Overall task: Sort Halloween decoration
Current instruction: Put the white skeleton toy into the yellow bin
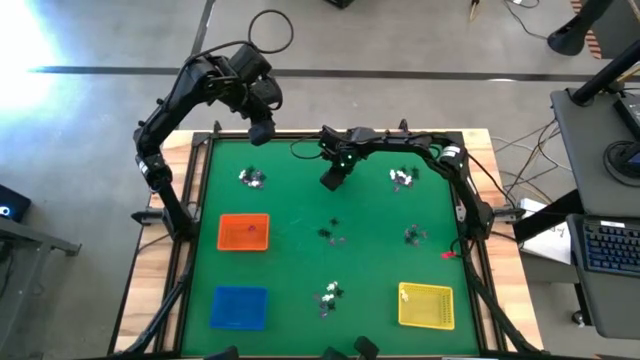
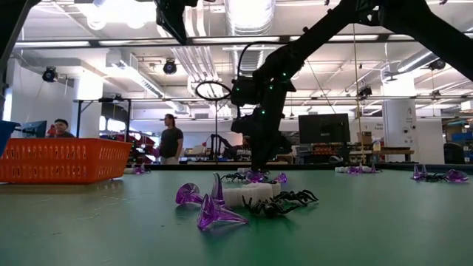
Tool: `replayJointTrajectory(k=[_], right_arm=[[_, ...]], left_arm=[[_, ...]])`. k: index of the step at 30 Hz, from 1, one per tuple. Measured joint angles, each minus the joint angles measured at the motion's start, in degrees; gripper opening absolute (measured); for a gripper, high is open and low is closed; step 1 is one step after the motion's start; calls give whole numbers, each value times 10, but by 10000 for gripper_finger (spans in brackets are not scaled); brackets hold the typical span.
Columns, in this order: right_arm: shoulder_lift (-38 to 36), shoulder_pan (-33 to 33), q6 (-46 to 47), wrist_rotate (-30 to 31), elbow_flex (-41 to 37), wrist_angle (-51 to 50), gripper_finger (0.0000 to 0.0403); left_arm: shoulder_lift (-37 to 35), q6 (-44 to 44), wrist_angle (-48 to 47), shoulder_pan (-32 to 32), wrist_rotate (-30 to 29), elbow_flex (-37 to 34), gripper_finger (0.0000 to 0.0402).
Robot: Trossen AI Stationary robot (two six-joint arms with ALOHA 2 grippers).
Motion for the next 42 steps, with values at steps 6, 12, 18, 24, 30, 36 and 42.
replayJointTrajectory(k=[6,12,18,24,30,36,42], right_arm=[[-9,-1,0,1,-1,-1,10],[-29,-2,0,10,-3,-6,7],[-38,-2,-2,11,-3,-15,7],[-52,-2,-9,8,-3,-22,7],[-60,-2,-18,5,-3,-24,8],[-55,-3,-33,6,-2,-28,9],[-54,-3,-47,6,-2,-29,25]], left_arm=[[0,0,0,0,0,0,123],[-3,0,0,0,0,0,123],[-6,0,0,0,0,0,123],[-6,0,0,0,0,0,123],[-6,4,0,1,0,0,123],[-6,6,0,1,0,0,123],[-6,6,0,0,0,0,123]])
